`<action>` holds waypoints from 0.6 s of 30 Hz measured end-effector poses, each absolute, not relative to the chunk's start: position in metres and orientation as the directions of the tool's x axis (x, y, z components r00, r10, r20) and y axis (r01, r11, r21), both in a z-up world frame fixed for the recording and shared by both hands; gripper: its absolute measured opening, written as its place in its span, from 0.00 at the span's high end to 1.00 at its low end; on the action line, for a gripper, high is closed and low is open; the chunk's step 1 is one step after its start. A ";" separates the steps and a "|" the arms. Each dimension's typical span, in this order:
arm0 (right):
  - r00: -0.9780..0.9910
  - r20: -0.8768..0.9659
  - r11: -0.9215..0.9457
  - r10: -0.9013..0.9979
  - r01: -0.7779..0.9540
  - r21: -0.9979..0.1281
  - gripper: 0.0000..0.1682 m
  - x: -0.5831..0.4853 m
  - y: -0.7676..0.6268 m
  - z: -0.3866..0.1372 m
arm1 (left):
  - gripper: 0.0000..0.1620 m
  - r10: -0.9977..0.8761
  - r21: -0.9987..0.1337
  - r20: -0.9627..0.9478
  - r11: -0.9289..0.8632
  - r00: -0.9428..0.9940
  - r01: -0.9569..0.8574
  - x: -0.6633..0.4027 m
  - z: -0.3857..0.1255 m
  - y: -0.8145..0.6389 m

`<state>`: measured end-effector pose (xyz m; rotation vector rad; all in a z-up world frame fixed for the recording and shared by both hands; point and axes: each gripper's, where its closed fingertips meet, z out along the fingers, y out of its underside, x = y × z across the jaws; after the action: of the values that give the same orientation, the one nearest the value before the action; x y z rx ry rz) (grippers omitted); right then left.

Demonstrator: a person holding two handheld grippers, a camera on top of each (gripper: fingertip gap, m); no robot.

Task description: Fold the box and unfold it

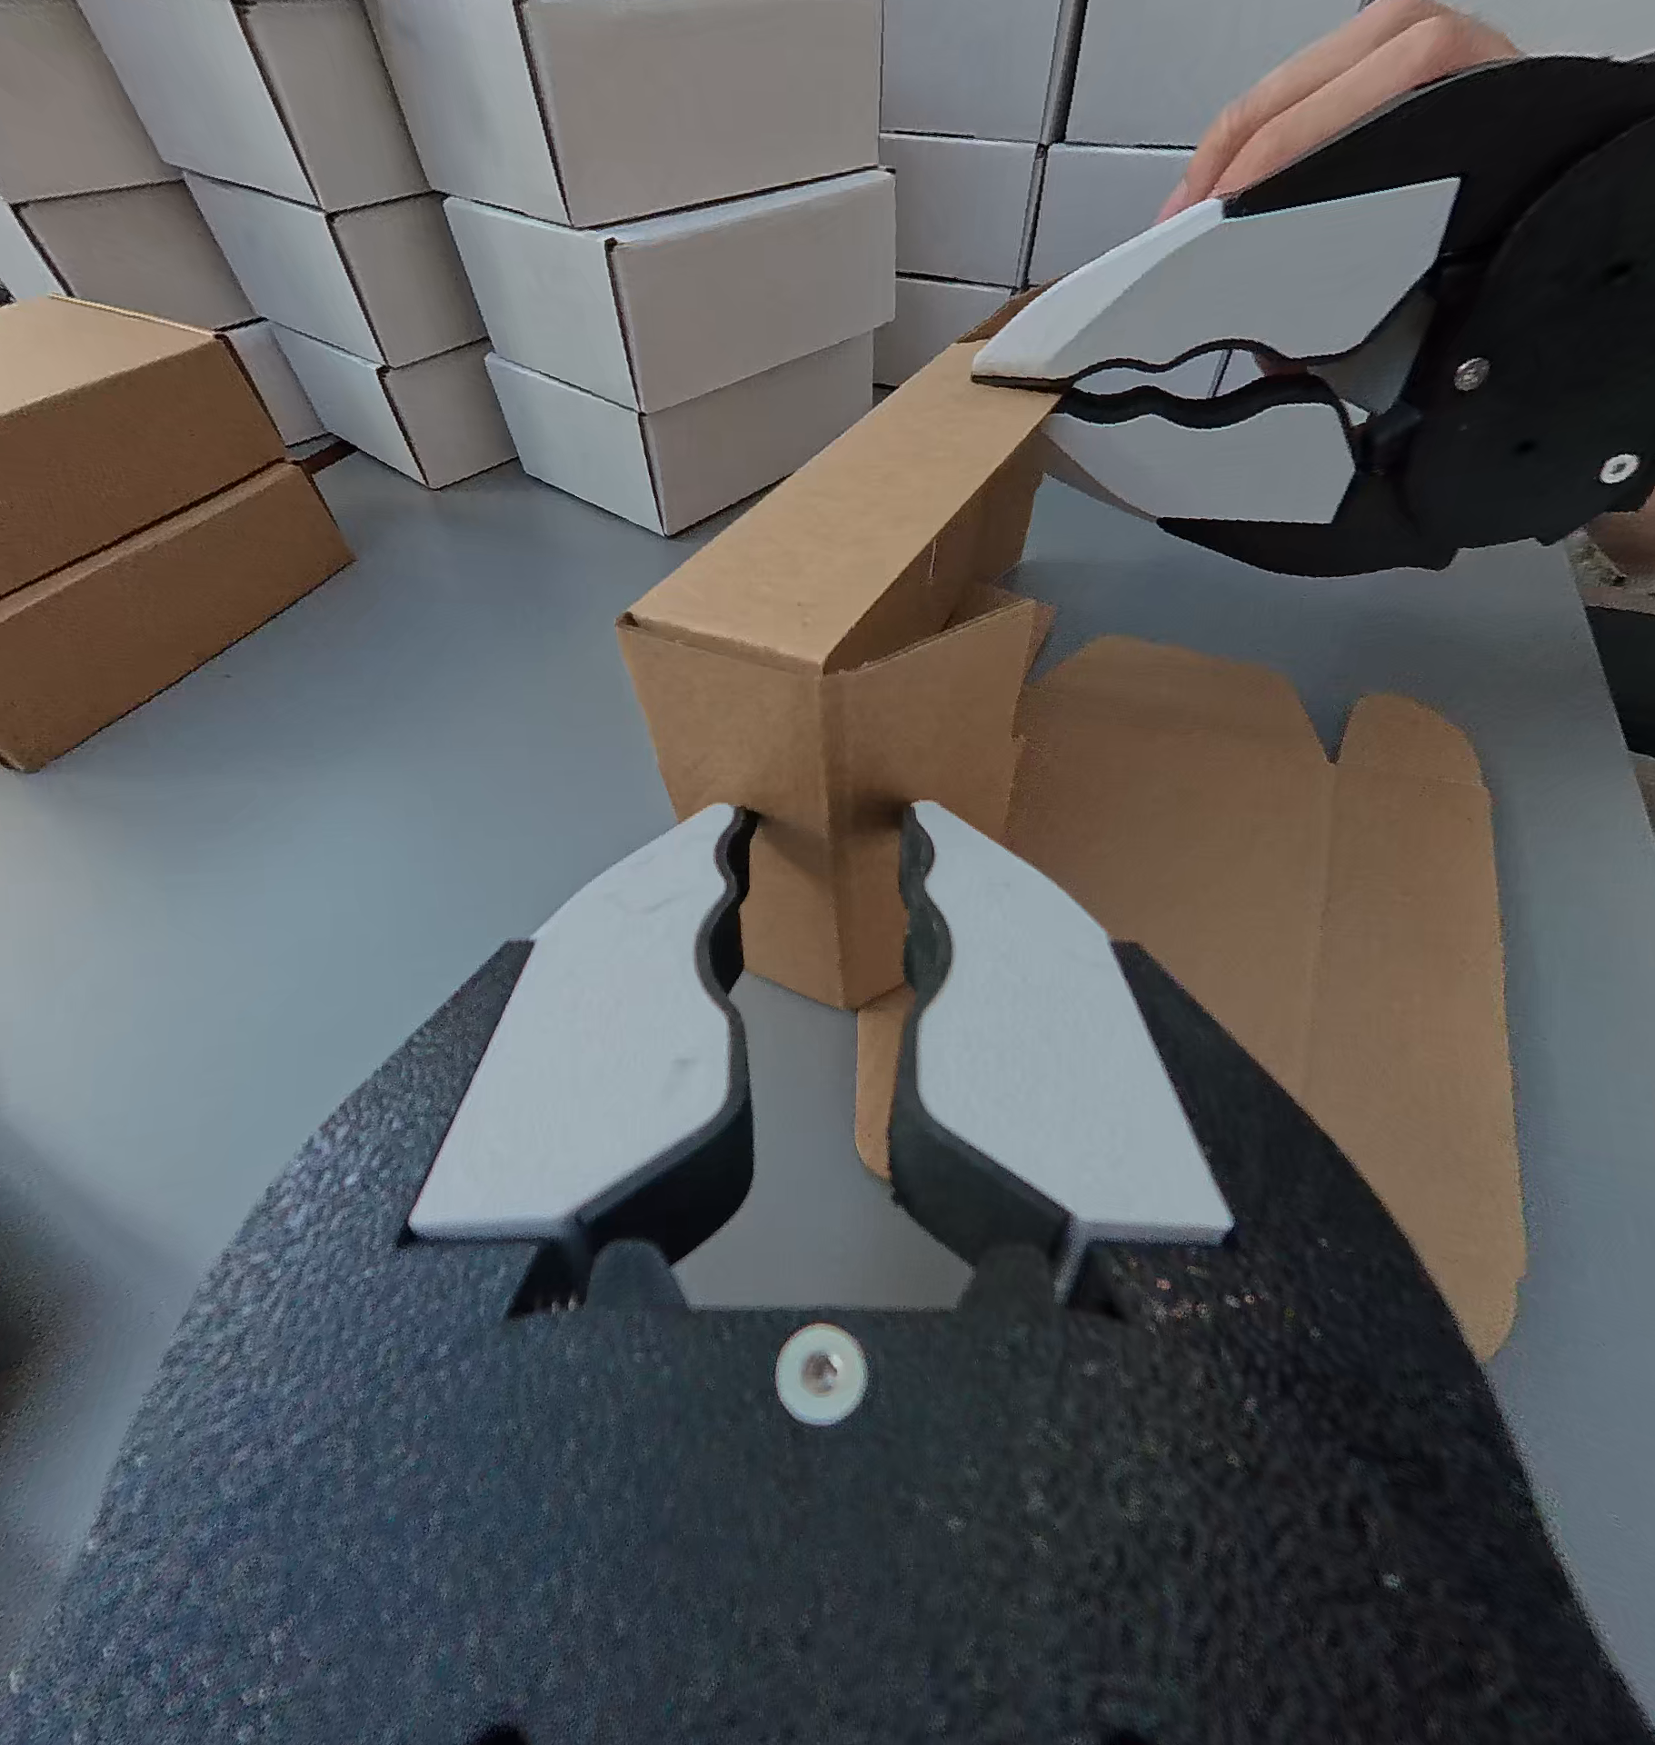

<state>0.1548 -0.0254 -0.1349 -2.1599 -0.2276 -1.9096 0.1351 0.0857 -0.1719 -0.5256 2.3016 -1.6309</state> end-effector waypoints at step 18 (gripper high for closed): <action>0.251 0.959 -0.901 -0.130 0.375 -0.220 0.98 0.154 -0.023 -0.136 | 0.83 -0.655 -0.914 -0.056 0.337 -0.753 -0.225 0.194 -0.178 0.072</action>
<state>0.1542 -0.0228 -0.1364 -2.1240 -0.2234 -1.6892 0.1942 0.0724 -0.1784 -0.7742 2.1905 -1.3982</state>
